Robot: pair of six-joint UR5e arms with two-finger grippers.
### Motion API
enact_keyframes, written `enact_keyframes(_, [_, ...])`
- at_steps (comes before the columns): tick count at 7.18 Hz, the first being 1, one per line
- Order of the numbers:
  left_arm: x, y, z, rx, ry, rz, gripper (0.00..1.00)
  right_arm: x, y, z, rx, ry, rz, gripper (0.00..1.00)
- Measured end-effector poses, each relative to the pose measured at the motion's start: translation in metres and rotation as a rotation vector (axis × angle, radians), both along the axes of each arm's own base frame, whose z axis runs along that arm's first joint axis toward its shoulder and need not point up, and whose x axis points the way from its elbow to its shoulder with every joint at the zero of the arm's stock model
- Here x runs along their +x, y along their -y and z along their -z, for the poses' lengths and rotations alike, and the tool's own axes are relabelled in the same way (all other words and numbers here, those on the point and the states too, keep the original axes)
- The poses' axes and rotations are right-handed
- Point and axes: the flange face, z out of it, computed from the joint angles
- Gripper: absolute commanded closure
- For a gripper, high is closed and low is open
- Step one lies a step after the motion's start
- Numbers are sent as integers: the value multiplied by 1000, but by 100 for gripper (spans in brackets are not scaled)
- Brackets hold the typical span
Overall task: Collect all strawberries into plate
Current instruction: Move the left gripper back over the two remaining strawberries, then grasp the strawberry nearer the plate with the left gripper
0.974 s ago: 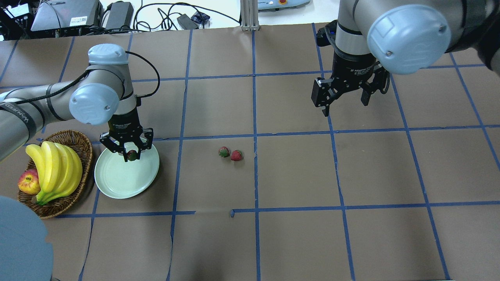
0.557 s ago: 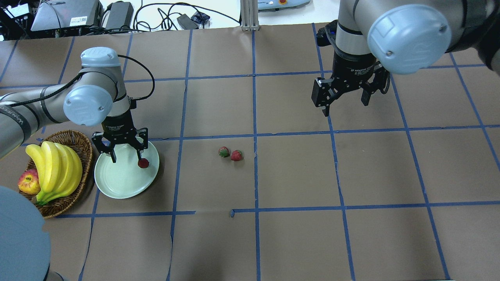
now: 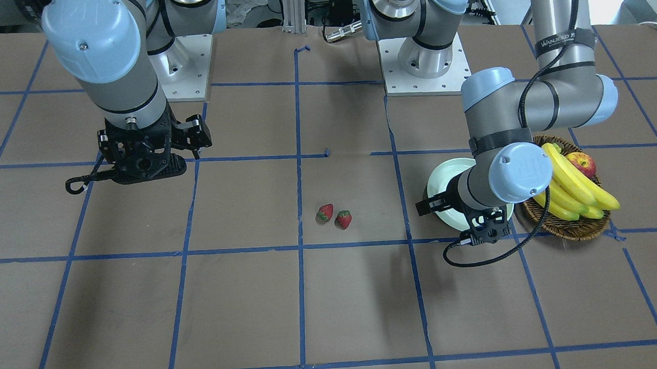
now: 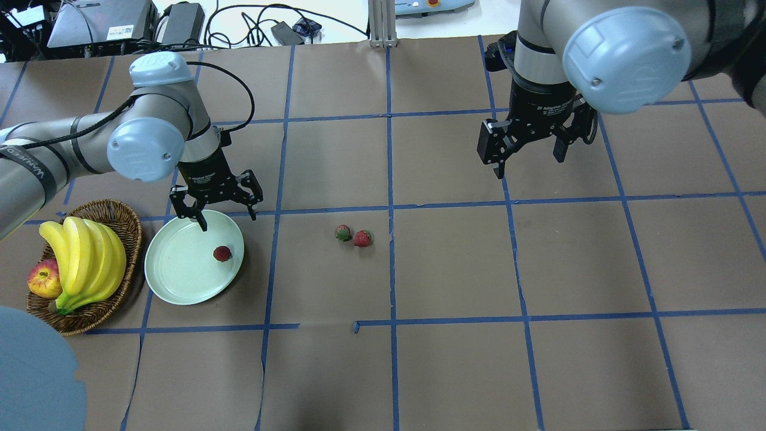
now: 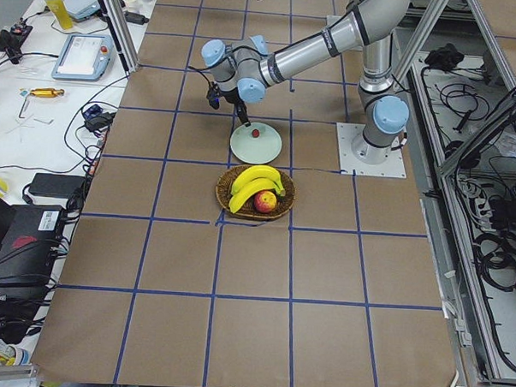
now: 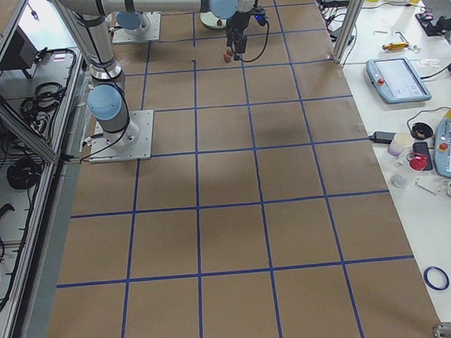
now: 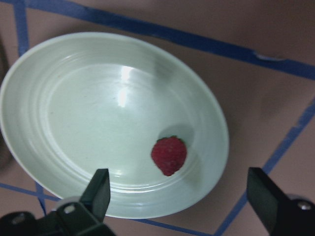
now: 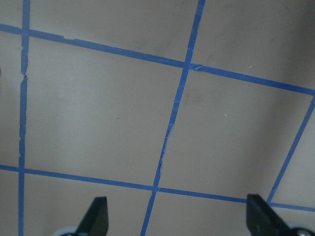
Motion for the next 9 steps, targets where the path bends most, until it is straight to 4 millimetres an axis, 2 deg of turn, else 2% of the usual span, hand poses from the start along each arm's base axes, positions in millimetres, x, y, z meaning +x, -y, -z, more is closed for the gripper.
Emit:
enact_keyframes(3, [-55,10,-2,-118,-94,-27,0,1,1,1,0,2,0,0])
enact_keyframes(6, [-113,6,17,-120,-239,13,1,1,0,1,1,3,1,0])
enact_keyframes(7, [-130,1,29,-95,-254,34,7,1,0,1,2,4,1,0])
enact_keyframes(9, [-147,-6,54,-44,-256,59,19,1,0,1,3,4,2,0])
